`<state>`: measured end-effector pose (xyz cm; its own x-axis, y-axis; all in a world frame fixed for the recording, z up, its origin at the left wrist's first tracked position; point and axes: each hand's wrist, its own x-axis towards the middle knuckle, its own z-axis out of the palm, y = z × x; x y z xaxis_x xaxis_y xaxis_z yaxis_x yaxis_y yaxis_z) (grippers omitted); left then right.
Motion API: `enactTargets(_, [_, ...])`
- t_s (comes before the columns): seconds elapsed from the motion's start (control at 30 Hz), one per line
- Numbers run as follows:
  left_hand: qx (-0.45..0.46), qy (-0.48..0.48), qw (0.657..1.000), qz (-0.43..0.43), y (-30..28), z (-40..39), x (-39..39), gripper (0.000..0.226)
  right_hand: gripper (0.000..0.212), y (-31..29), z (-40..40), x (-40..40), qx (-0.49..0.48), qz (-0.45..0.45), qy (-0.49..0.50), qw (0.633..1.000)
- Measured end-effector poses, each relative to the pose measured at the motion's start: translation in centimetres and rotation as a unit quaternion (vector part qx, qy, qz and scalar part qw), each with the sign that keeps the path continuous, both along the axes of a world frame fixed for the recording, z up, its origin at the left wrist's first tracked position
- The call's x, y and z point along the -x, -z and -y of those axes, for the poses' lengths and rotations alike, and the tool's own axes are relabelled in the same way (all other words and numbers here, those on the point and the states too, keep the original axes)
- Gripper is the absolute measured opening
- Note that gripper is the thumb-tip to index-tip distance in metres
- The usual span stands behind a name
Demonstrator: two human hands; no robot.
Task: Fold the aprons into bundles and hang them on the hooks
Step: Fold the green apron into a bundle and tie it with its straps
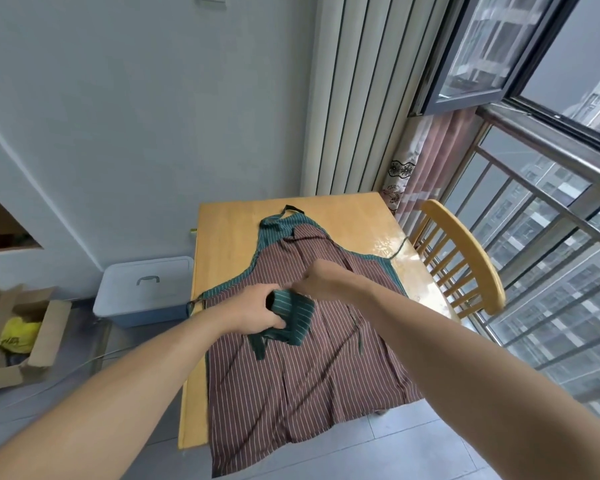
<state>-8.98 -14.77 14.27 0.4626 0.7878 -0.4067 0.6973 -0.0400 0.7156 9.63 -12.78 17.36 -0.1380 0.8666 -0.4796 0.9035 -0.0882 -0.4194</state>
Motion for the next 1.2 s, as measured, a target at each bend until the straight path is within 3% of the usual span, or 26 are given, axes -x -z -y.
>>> enactTargets(0.07, [-0.008, -0.039, 0.999, 0.006, 0.8, -0.2, 0.1, 0.026, 0.044, -0.1, 0.5, -0.1, -0.021, -0.059, 0.008, 0.998])
enactTargets(0.17, [0.032, -0.157, 0.983, 0.087, 1.7, -0.2, 0.4, 0.021, 0.038, 0.8, 1.3, -0.2, -0.033, -0.145, 0.027, 0.989])
enactTargets(0.3, [0.129, -0.334, 0.906, 0.226, 2.4, -0.7, 0.2, 0.025, 0.029, 2.2, 2.5, 0.2, -0.049, -0.236, 0.084, 0.967])
enactTargets(0.4, [0.175, -0.367, 0.865, 0.294, 2.4, -0.8, -0.1, 0.027, 0.026, 2.6, 3.0, 0.2, 0.017, -0.355, 0.17, 0.919])
enactTargets(0.6, [0.21, -0.381, 0.814, 0.385, 1.9, -0.6, -0.9, 0.026, 0.034, 3.2, 3.4, -0.2, 0.091, -0.392, 0.244, 0.882])
enactTargets(0.73, [0.224, -0.349, 0.823, 0.389, 1.4, -0.7, -0.3, 0.03, 0.039, 3.3, 3.1, -0.7, 0.083, -0.435, 0.247, 0.862])
enactTargets(0.9, [0.229, -0.328, 0.829, 0.391, 0.6, -0.4, -0.2, 0.052, 0.049, 3.6, 3.1, -0.6, 0.036, -0.381, 0.215, 0.899])
enactTargets(1.03, [0.215, -0.376, 0.819, 0.376, 0.5, -0.6, -0.4, 0.045, 0.033, 3.1, 2.9, -2.0, 0.097, -0.406, 0.145, 0.897])
enactTargets(1.2, [0.259, -0.339, 0.832, 0.355, -0.1, -0.8, 0.8, 0.057, 0.044, 4.4, 2.9, -3.6, 0.058, -0.327, 0.156, 0.93])
